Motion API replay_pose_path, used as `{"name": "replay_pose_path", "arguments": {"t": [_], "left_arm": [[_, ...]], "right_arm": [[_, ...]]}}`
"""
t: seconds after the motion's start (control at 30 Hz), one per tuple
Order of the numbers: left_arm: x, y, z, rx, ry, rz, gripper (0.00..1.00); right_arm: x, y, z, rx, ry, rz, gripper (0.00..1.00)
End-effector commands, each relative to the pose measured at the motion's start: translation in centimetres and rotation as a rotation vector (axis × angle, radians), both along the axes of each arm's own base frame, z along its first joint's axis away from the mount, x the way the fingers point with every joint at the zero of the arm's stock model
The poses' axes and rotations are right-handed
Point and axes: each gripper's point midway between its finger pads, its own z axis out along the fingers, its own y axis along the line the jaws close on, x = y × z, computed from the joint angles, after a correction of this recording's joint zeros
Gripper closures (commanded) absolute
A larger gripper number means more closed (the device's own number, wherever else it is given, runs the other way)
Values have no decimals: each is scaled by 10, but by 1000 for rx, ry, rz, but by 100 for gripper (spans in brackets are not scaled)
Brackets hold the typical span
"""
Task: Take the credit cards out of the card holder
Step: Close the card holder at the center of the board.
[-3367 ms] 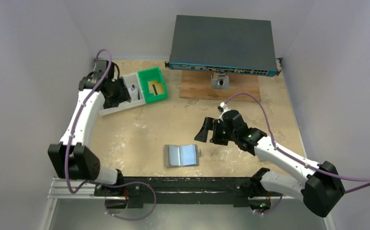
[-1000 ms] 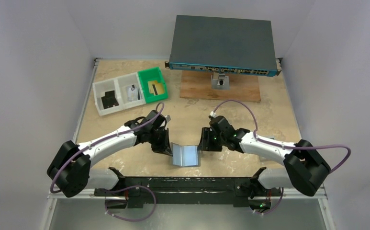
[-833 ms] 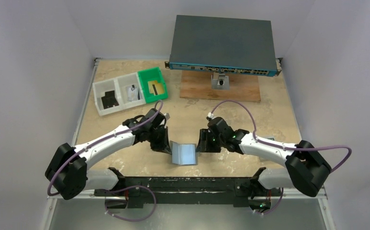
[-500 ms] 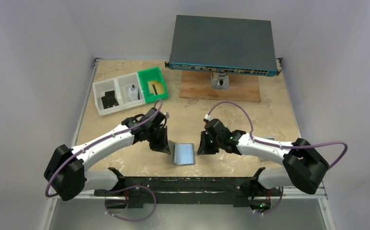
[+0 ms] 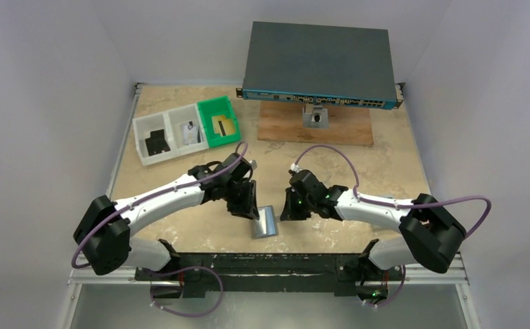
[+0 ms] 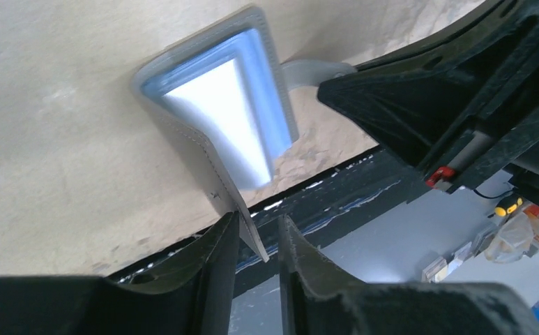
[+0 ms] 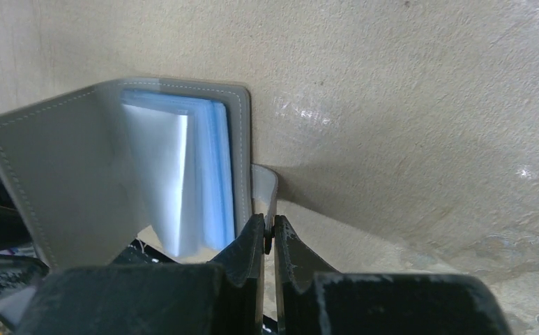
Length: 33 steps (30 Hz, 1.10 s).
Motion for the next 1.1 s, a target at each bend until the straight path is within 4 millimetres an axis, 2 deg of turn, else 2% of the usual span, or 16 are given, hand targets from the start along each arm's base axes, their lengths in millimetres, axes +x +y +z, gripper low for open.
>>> {"name": "replay_pose_path", "arguments": {"t": [0.0, 0.37, 0.6, 0.73, 0.8, 0.9, 1.07], "left_arm": [[9, -36, 12, -99, -11, -19, 71], [19, -68, -20, -168, 50, -7, 51], [22, -57, -56, -58, 90, 71, 42], [20, -51, -74, -12, 112, 73, 34], [18, -49, -78, -4, 118, 68, 32], [17, -49, -71, -28, 98, 55, 29], [22, -42, -34, -61, -7, 31, 27]], "right_arm": [[11, 17, 18, 56, -41, -4, 100], [11, 21, 26, 83, -44, -7, 100], [7, 26, 30, 110, -39, -4, 100], [6, 27, 32, 114, -37, -2, 100], [6, 28, 33, 116, -38, -2, 100], [6, 29, 33, 115, -38, -2, 100], [8, 26, 30, 92, -39, -17, 100]]}}
